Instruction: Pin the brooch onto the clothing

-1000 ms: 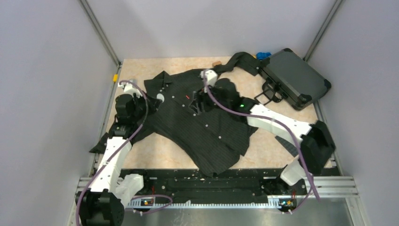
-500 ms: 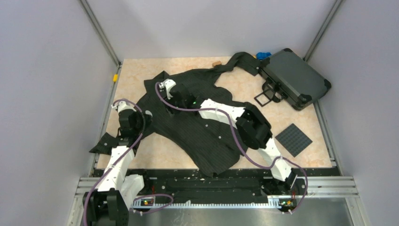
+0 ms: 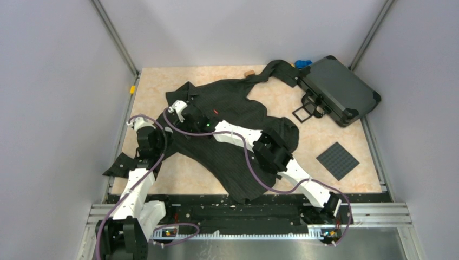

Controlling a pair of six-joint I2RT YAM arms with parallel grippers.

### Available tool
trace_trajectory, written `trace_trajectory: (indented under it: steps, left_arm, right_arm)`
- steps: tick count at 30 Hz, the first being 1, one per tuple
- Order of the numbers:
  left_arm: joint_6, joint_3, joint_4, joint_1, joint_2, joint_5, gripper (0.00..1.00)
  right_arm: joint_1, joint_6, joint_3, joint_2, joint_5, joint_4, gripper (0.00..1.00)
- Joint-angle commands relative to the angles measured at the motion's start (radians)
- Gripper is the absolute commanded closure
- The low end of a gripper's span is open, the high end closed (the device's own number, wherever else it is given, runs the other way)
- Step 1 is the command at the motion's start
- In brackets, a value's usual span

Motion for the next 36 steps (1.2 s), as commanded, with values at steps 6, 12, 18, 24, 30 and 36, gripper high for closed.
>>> trace_trajectory:
  steps: [6, 12, 18, 24, 30, 36]
  left_arm:
    - [0.041, 0.002, 0.025, 0.006, -0.006, 0.002, 1.00]
    - [0.074, 0.015, 0.022, 0.005, 0.000, 0.019, 1.00]
    - [0.099, 0.016, 0.026, 0.003, 0.026, 0.053, 1.00]
    - [0.103, 0.029, 0.045, 0.002, 0.101, 0.084, 1.00]
    - [0.094, 0.047, 0.064, 0.001, 0.167, 0.106, 1.00]
    - [0.080, 0.054, 0.087, 0.001, 0.198, 0.108, 1.00]
  right_arm:
    - [0.006, -0.050, 0.066, 0.053, 0.056, -0.012, 0.53]
    - [0.006, -0.043, 0.067, 0.074, 0.059, -0.020, 0.69]
    - [0.007, -0.020, 0.038, 0.054, 0.042, -0.018, 0.84]
    - [-0.003, 0.045, -0.056, -0.029, -0.026, 0.062, 0.91]
    - [-0.030, 0.121, -0.125, -0.098, -0.113, 0.127, 0.83]
    - [-0.039, 0.130, -0.170, -0.144, -0.114, 0.157, 0.69]
